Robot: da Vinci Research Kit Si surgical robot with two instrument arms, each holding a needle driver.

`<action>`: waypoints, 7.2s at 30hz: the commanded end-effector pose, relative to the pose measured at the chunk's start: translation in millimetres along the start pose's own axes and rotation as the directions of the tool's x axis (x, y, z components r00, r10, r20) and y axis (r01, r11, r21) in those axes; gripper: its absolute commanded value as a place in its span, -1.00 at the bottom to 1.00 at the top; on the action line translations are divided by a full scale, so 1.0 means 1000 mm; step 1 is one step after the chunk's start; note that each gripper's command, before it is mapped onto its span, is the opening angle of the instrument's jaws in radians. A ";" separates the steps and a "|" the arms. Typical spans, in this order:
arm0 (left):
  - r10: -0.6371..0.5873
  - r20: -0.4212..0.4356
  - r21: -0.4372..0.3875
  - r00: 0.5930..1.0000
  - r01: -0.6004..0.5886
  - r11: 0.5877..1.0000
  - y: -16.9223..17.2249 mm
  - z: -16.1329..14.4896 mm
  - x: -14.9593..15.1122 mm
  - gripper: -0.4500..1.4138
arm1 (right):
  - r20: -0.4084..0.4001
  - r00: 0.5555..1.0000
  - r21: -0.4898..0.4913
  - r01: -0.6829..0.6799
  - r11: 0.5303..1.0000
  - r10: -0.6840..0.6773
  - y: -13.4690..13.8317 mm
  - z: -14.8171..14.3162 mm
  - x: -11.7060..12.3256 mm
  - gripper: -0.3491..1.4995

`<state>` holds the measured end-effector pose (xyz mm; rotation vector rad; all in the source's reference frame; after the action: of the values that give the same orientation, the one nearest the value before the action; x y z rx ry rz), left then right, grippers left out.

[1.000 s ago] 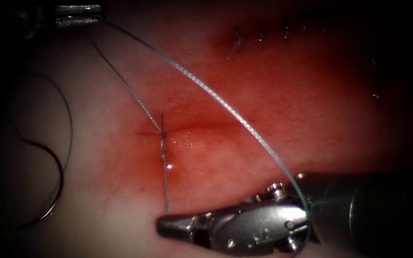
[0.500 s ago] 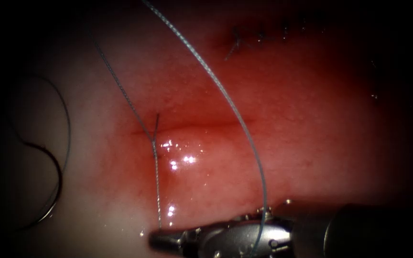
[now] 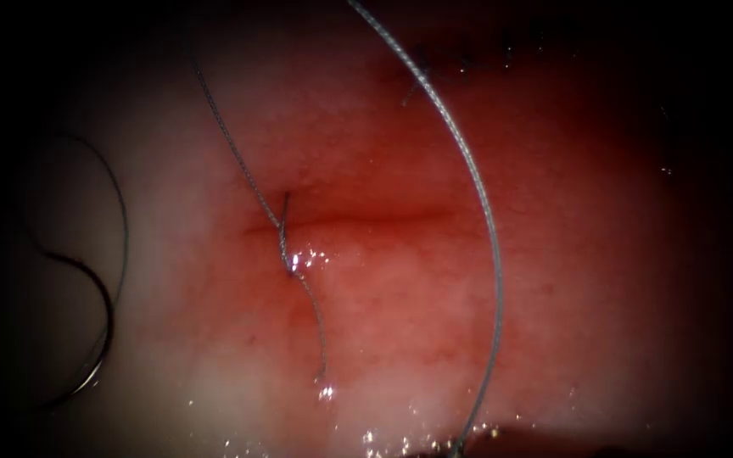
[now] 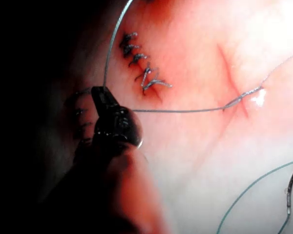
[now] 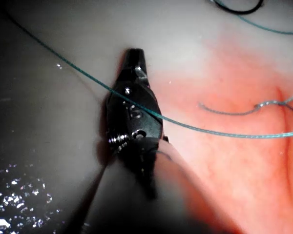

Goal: Wound Closure

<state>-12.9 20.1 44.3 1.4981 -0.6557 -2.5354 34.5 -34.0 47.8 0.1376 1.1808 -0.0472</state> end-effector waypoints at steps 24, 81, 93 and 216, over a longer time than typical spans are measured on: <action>-0.105 -0.419 -0.284 0.902 -0.020 0.958 0.0159 -0.0027 0.0053 -1.00 | -0.097 0.981 -0.161 -0.183 0.970 0.169 0.0156 -0.0053 0.0008 0.27; -0.244 -0.417 -0.297 0.875 0.123 0.947 0.0224 -0.0006 0.0052 -1.00 | -0.600 0.373 0.400 -0.626 0.669 0.708 0.0256 0.0019 -0.0041 -1.00; -0.278 -0.414 -0.294 0.867 0.162 0.942 0.0211 0.0005 0.0016 -1.00 | -0.526 0.594 0.474 -0.389 0.790 0.608 0.0238 0.0001 -0.0037 -1.00; -0.383 -0.287 -0.518 0.878 0.194 0.833 0.0419 -0.0050 0.0154 -1.00 | -0.085 0.987 0.515 -0.071 0.854 0.134 0.0328 0.0031 -0.0065 -1.00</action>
<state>-20.4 -23.9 47.0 1.9164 0.2678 -2.2407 37.6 -2.2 57.2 0.6844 1.2524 -0.2622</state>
